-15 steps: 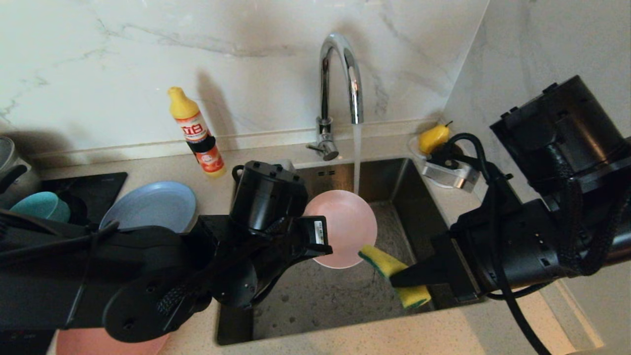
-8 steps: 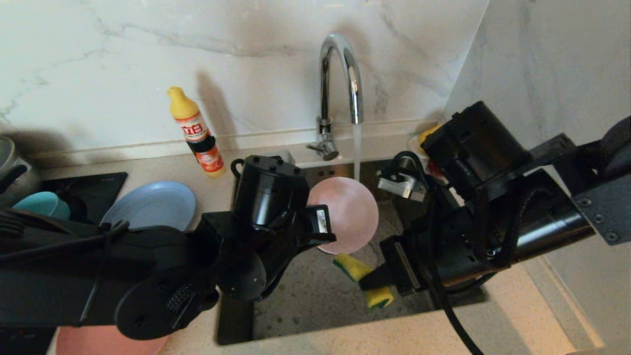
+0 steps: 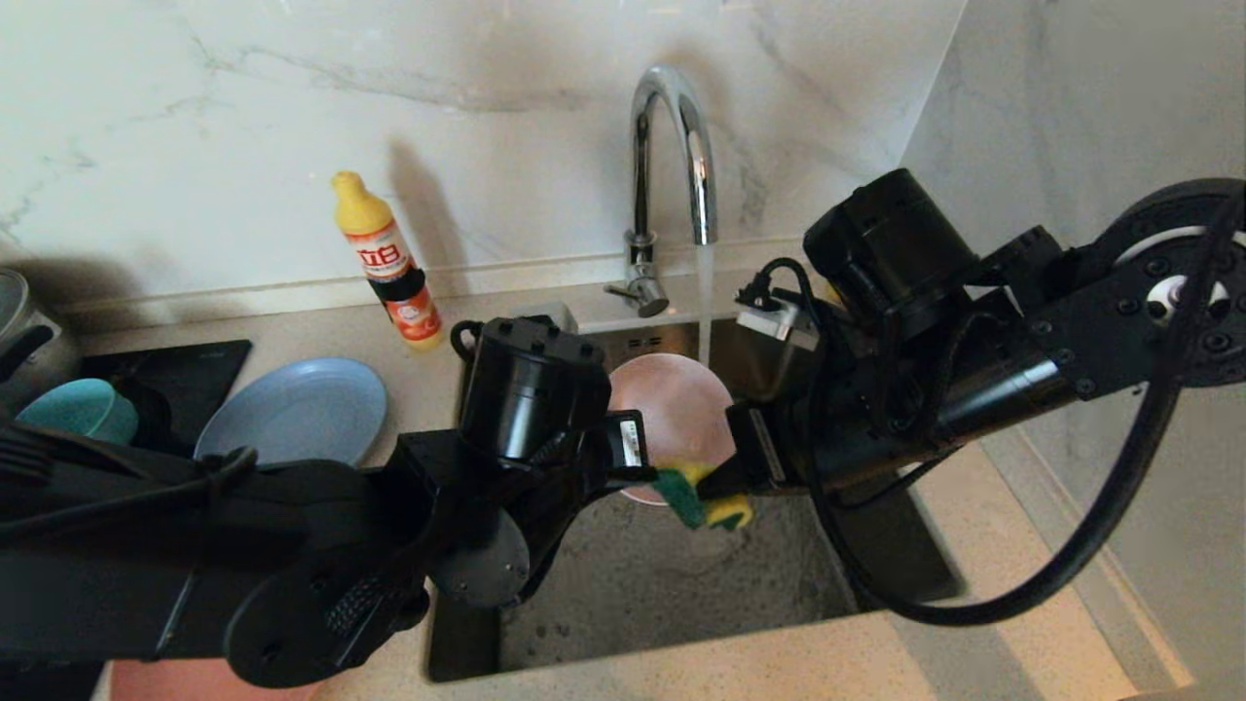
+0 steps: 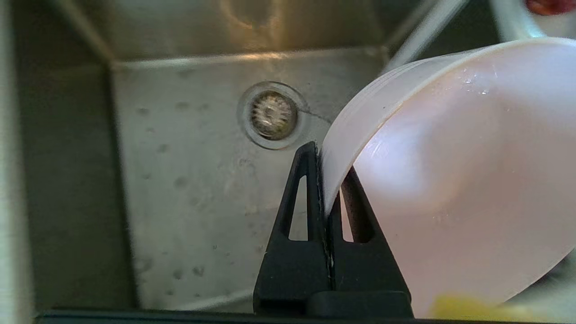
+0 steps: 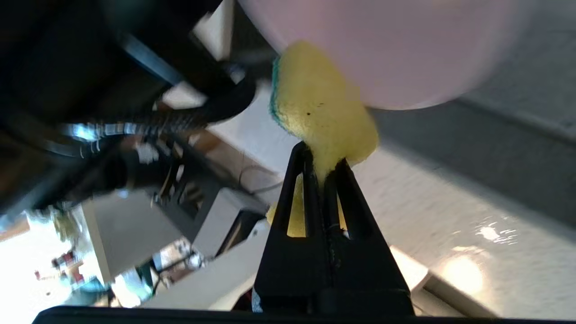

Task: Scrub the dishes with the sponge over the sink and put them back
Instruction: Wipe the bowl

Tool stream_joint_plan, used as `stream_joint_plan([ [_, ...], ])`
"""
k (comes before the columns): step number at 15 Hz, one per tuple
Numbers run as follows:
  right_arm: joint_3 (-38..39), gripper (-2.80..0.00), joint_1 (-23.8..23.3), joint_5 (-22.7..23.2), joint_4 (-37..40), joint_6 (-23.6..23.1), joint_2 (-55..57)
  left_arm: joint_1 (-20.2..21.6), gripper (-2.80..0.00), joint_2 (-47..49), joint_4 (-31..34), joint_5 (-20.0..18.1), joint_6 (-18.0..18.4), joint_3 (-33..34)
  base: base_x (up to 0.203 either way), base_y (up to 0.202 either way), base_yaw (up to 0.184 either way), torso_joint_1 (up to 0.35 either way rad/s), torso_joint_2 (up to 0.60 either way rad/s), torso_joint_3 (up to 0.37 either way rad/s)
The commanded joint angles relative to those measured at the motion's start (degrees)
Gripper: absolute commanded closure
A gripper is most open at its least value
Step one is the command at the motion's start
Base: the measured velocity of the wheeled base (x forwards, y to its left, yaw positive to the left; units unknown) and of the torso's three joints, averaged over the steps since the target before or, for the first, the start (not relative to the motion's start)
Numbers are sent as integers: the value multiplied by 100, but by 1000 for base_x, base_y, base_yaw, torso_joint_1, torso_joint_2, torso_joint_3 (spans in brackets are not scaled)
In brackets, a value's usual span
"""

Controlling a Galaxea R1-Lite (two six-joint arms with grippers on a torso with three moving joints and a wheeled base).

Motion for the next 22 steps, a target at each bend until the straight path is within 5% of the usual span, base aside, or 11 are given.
stream_joint_plan([
  [1, -329, 0, -178, 11, 130, 7, 58, -5, 0, -5, -363, 114, 53, 263, 0, 0, 0, 0, 0, 0],
  [15, -1392, 0, -292, 20, 417, 17, 438, -258, 0, -292, -2315, 126, 776, 1370, 0, 0, 0, 0, 0, 0],
  [22, -1518, 0, -148, 29, 446, 8, 603, -278, 0, -361, -2421, 123, 915, 1455, 0, 0, 0, 0, 0, 0],
])
